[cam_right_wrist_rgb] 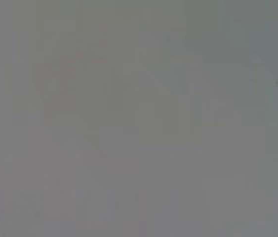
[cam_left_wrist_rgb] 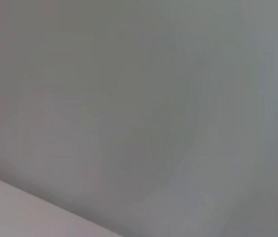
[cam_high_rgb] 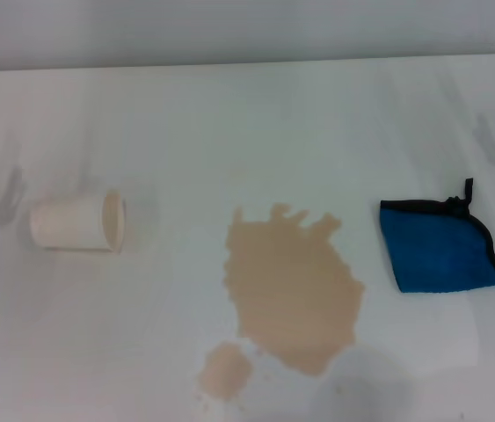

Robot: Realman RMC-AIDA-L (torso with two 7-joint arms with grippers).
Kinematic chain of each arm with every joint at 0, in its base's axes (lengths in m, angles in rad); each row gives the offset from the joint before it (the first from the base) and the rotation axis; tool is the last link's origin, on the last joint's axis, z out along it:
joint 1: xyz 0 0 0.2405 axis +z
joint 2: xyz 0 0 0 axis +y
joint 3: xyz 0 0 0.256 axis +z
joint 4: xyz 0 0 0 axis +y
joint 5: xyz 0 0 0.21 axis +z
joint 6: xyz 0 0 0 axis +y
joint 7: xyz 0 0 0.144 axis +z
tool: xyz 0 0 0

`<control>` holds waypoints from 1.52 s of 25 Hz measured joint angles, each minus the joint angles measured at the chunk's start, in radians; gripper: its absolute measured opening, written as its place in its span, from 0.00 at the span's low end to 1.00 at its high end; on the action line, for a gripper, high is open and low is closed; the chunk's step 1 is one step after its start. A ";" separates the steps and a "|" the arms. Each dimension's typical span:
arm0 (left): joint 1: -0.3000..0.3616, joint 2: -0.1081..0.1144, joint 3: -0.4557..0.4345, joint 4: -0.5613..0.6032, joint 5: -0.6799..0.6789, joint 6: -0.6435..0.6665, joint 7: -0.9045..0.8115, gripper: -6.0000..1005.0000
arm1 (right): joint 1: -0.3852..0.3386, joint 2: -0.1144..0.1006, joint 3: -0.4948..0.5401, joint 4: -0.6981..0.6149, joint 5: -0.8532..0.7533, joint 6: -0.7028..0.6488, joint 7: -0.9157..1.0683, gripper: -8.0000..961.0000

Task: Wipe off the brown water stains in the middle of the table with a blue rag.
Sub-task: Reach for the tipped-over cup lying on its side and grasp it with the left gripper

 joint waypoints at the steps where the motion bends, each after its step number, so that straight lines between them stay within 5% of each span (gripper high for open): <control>1: 0.002 0.000 -0.002 0.000 -0.001 -0.001 0.000 0.88 | 0.001 0.000 0.000 0.000 0.000 0.000 0.000 0.89; 24: 0.023 0.001 0.003 0.001 -0.129 -0.036 -0.003 0.88 | -0.008 0.003 0.006 0.004 0.008 -0.074 0.010 0.89; 28: 0.036 0.013 0.008 0.068 -0.027 -0.114 -0.102 0.88 | -0.008 0.003 0.005 0.005 0.007 -0.075 0.010 0.89; 32: 0.071 0.022 0.008 0.255 0.172 -0.125 -0.261 0.88 | -0.006 0.003 0.005 0.006 0.006 -0.074 0.010 0.89; 35: 0.077 0.055 0.009 0.361 0.323 -0.125 -0.361 0.88 | 0.000 0.003 0.005 0.004 0.004 -0.069 0.009 0.89; 38: 0.058 0.110 0.009 0.433 0.523 -0.137 -0.500 0.88 | 0.008 0.003 0.002 0.000 0.002 -0.065 0.009 0.89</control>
